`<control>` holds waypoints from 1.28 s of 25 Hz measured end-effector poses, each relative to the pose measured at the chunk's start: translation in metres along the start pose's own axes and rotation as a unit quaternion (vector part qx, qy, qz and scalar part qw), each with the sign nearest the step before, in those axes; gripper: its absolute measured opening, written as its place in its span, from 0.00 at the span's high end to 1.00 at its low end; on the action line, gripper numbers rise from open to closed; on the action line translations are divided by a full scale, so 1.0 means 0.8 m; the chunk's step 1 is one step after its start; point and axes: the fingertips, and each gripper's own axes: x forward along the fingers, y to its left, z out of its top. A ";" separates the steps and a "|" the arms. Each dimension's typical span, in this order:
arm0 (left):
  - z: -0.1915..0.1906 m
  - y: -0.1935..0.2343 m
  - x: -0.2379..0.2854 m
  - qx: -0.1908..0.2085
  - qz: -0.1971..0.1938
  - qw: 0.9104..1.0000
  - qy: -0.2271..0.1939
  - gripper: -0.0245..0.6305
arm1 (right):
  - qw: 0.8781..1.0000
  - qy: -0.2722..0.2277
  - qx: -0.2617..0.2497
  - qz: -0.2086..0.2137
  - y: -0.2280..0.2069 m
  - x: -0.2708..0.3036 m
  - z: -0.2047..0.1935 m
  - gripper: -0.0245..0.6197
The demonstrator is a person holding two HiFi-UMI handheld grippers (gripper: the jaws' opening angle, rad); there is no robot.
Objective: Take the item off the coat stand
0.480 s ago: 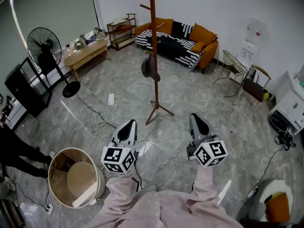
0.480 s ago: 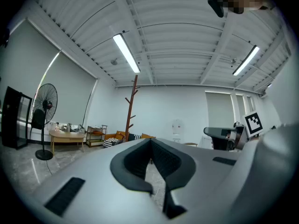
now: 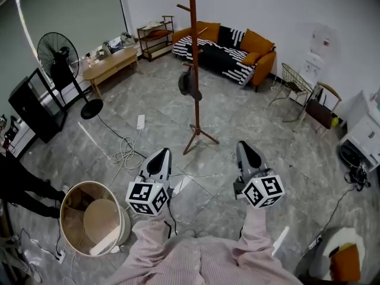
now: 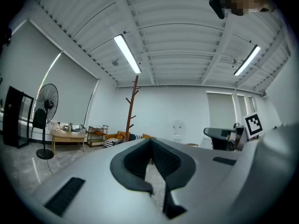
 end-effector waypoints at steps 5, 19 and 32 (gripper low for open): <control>-0.012 -0.011 -0.003 -0.006 0.001 1.000 -0.005 0.96 | 1.000 0.005 0.007 0.008 -0.007 -0.005 -0.013 0.95; -0.034 0.013 0.043 -0.031 0.020 0.999 0.016 0.83 | 0.999 0.029 0.026 0.015 -0.047 0.032 -0.039 0.95; -0.037 0.083 0.188 -0.048 0.012 0.999 0.022 0.69 | 0.999 0.026 0.026 0.008 -0.128 0.162 -0.053 0.95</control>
